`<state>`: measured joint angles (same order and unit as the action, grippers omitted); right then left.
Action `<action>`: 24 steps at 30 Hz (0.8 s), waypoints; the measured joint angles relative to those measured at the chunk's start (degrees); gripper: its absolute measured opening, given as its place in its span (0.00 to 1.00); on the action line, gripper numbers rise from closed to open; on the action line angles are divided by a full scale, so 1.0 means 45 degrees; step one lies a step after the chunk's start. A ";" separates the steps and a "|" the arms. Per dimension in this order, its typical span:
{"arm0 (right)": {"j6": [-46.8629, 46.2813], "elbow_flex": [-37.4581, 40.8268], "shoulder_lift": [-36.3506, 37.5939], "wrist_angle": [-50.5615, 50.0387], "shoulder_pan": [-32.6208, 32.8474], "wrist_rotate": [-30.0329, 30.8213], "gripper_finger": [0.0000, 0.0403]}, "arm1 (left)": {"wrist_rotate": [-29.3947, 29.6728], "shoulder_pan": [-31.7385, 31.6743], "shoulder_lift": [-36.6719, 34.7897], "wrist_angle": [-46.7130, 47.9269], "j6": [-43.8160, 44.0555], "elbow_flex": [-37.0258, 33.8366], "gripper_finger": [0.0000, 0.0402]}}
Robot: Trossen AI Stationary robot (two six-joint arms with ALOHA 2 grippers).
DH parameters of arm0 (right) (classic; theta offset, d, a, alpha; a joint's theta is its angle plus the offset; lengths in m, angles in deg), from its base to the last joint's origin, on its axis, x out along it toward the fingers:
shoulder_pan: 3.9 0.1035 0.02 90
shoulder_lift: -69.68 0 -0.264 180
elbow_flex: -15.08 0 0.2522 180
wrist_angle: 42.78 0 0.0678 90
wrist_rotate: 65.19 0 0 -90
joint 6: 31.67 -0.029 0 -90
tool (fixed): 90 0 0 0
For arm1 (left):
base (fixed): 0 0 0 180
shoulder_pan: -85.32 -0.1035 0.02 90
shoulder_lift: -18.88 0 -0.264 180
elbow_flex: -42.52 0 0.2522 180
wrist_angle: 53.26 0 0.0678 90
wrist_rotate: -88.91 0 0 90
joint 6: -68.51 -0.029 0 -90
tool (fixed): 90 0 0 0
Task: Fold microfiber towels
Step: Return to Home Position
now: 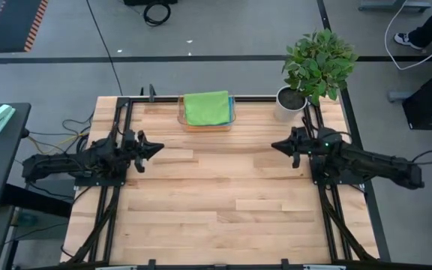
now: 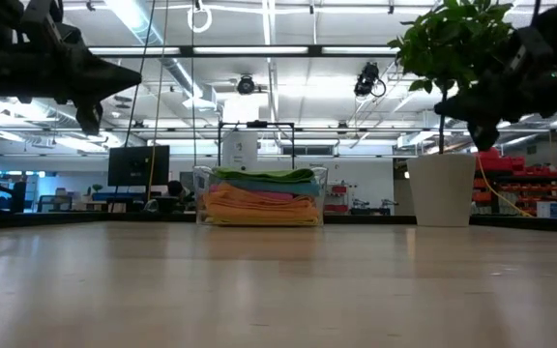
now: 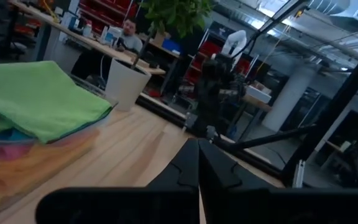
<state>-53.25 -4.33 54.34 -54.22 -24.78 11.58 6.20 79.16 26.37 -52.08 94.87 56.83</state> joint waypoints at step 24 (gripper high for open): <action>0.1099 0.0223 0.3383 -0.3017 0.0001 -0.0185 0.01 | -0.1055 0.0012 -0.1588 0.3729 -0.0012 0.0617 0.01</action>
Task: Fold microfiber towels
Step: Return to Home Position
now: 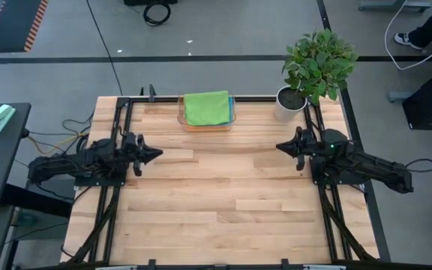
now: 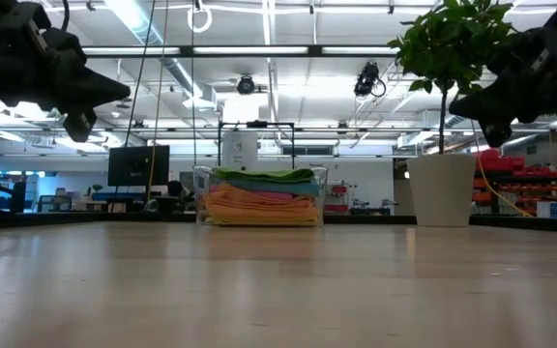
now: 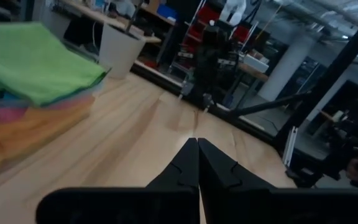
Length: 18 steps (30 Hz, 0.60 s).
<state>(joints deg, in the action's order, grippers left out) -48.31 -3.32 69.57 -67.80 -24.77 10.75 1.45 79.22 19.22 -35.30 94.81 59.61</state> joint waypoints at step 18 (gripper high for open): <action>-0.0061 0.0913 -0.1114 0.2583 0.1103 0.2698 0.01 | 0.0029 0.0187 0.0004 -0.0718 0.0005 -0.0335 0.07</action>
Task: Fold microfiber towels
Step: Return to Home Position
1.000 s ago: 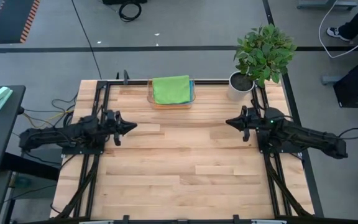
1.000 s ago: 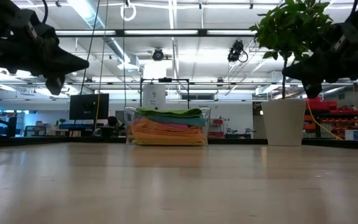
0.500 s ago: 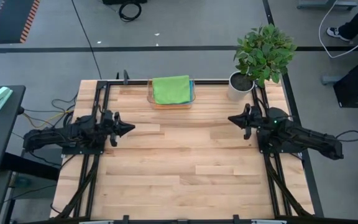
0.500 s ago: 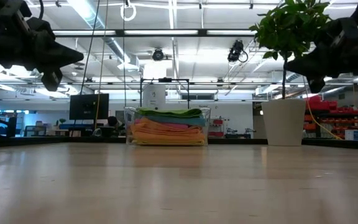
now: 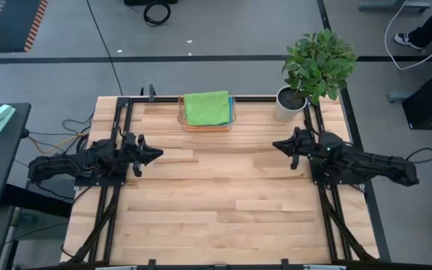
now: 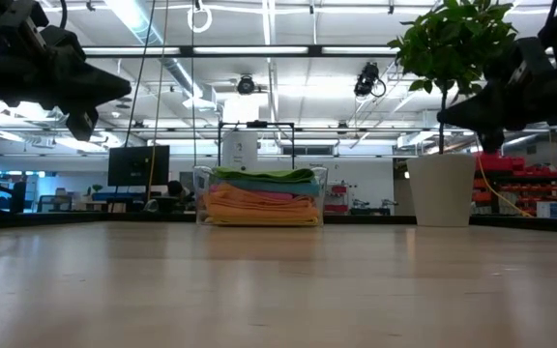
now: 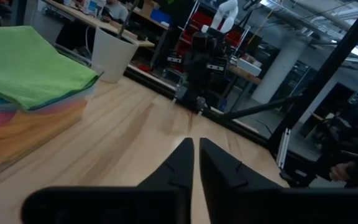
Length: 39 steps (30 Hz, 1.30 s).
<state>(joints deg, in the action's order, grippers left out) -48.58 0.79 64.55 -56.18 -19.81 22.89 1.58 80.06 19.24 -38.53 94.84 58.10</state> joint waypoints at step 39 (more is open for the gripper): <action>-0.0669 0.0000 -0.0459 0.0000 0.0016 -0.0007 0.01 | 0.0016 -0.0010 0.0000 -0.0056 -0.0001 0.0005 0.20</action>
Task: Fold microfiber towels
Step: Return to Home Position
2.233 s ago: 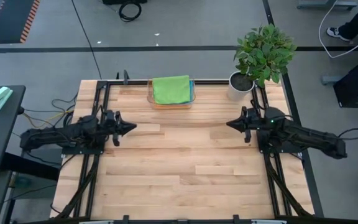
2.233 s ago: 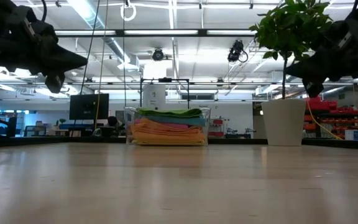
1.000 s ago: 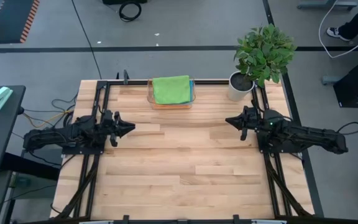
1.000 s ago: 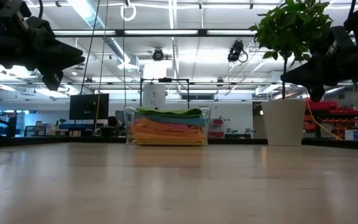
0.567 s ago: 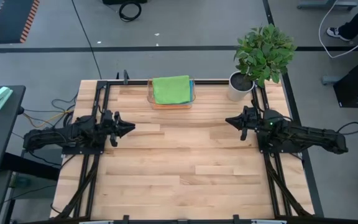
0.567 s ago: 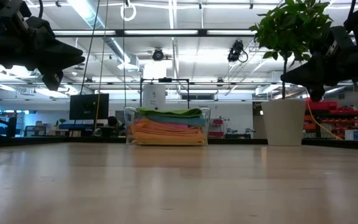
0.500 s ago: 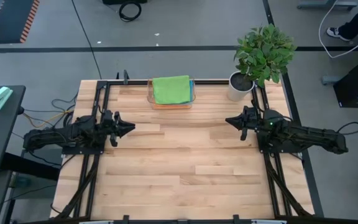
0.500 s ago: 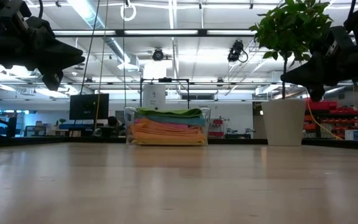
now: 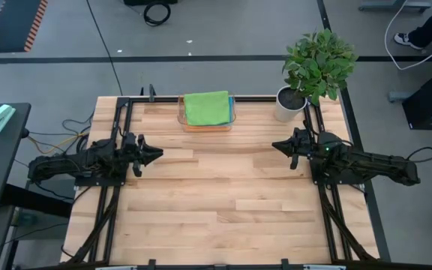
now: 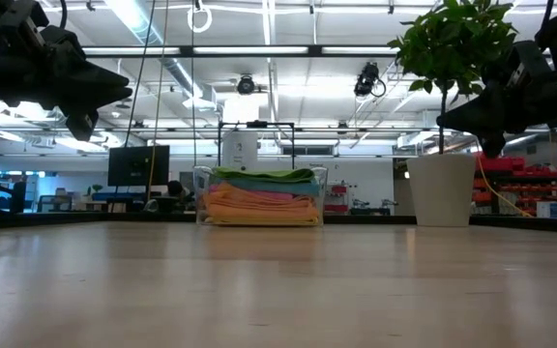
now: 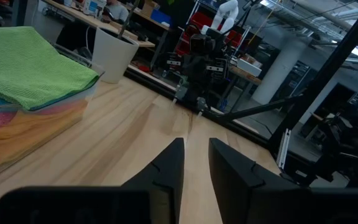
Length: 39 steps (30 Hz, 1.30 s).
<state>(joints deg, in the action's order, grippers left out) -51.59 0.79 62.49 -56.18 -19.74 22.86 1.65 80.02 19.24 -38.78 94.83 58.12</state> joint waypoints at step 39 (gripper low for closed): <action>0.0000 -0.0010 -0.0001 0.0000 0.0000 -0.0005 0.04 | 0.0000 0.0000 0.0000 -0.0010 0.0005 0.0005 0.22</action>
<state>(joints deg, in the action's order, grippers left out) -51.59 0.74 62.48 -56.18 -19.74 22.84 1.65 80.02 19.24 -38.83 94.85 58.15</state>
